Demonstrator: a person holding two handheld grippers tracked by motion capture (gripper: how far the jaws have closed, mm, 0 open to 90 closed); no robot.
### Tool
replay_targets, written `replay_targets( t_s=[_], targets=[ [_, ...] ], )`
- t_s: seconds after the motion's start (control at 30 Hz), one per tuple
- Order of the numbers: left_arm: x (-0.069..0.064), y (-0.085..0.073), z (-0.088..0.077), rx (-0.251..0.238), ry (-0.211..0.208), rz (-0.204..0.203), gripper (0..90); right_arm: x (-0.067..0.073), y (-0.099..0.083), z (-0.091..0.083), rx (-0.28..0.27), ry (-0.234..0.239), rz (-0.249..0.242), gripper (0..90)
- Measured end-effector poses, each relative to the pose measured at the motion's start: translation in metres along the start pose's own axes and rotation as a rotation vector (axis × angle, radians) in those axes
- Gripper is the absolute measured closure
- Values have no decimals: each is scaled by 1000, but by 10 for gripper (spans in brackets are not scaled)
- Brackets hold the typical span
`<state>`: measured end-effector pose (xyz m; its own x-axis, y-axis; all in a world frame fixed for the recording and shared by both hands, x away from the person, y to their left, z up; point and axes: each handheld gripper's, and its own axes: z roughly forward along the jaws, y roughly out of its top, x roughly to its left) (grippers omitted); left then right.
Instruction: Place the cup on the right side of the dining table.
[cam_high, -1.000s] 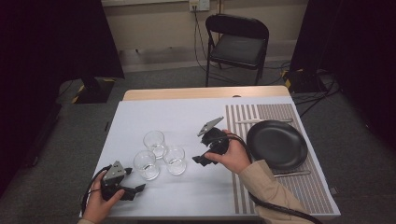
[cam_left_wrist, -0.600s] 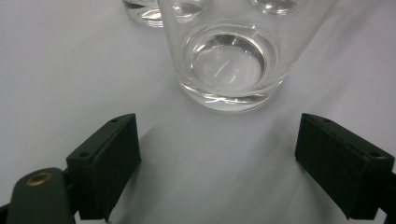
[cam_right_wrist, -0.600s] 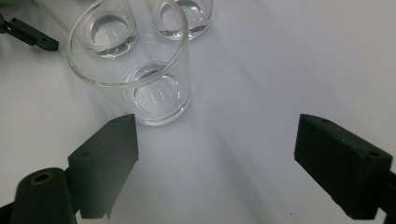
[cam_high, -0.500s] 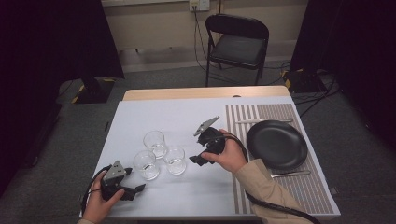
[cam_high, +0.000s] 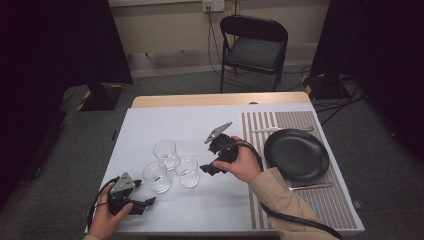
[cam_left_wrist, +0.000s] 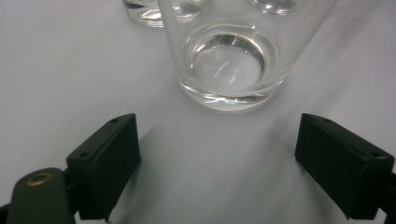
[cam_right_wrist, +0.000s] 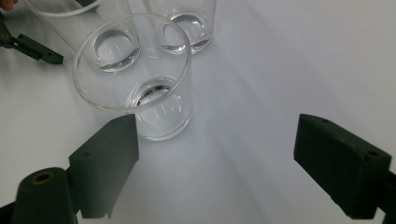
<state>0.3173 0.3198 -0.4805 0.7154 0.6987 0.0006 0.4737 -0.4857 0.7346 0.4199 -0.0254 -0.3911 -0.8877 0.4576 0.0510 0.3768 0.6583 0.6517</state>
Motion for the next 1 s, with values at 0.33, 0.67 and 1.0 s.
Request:
replay_targets(
  t_s=[0.33, 0.67, 1.0],
  targets=[
    [0, 0, 0, 0, 0, 0, 131, 0, 5, 3, 2, 4, -6, 131],
    [0, 0, 0, 0, 0, 0, 131, -1, 11, 6, -2, 8, -12, 132],
    [0, 0, 0, 0, 0, 0, 131, 2, 20, 13, 0, 11, -18, 131]
  ],
)
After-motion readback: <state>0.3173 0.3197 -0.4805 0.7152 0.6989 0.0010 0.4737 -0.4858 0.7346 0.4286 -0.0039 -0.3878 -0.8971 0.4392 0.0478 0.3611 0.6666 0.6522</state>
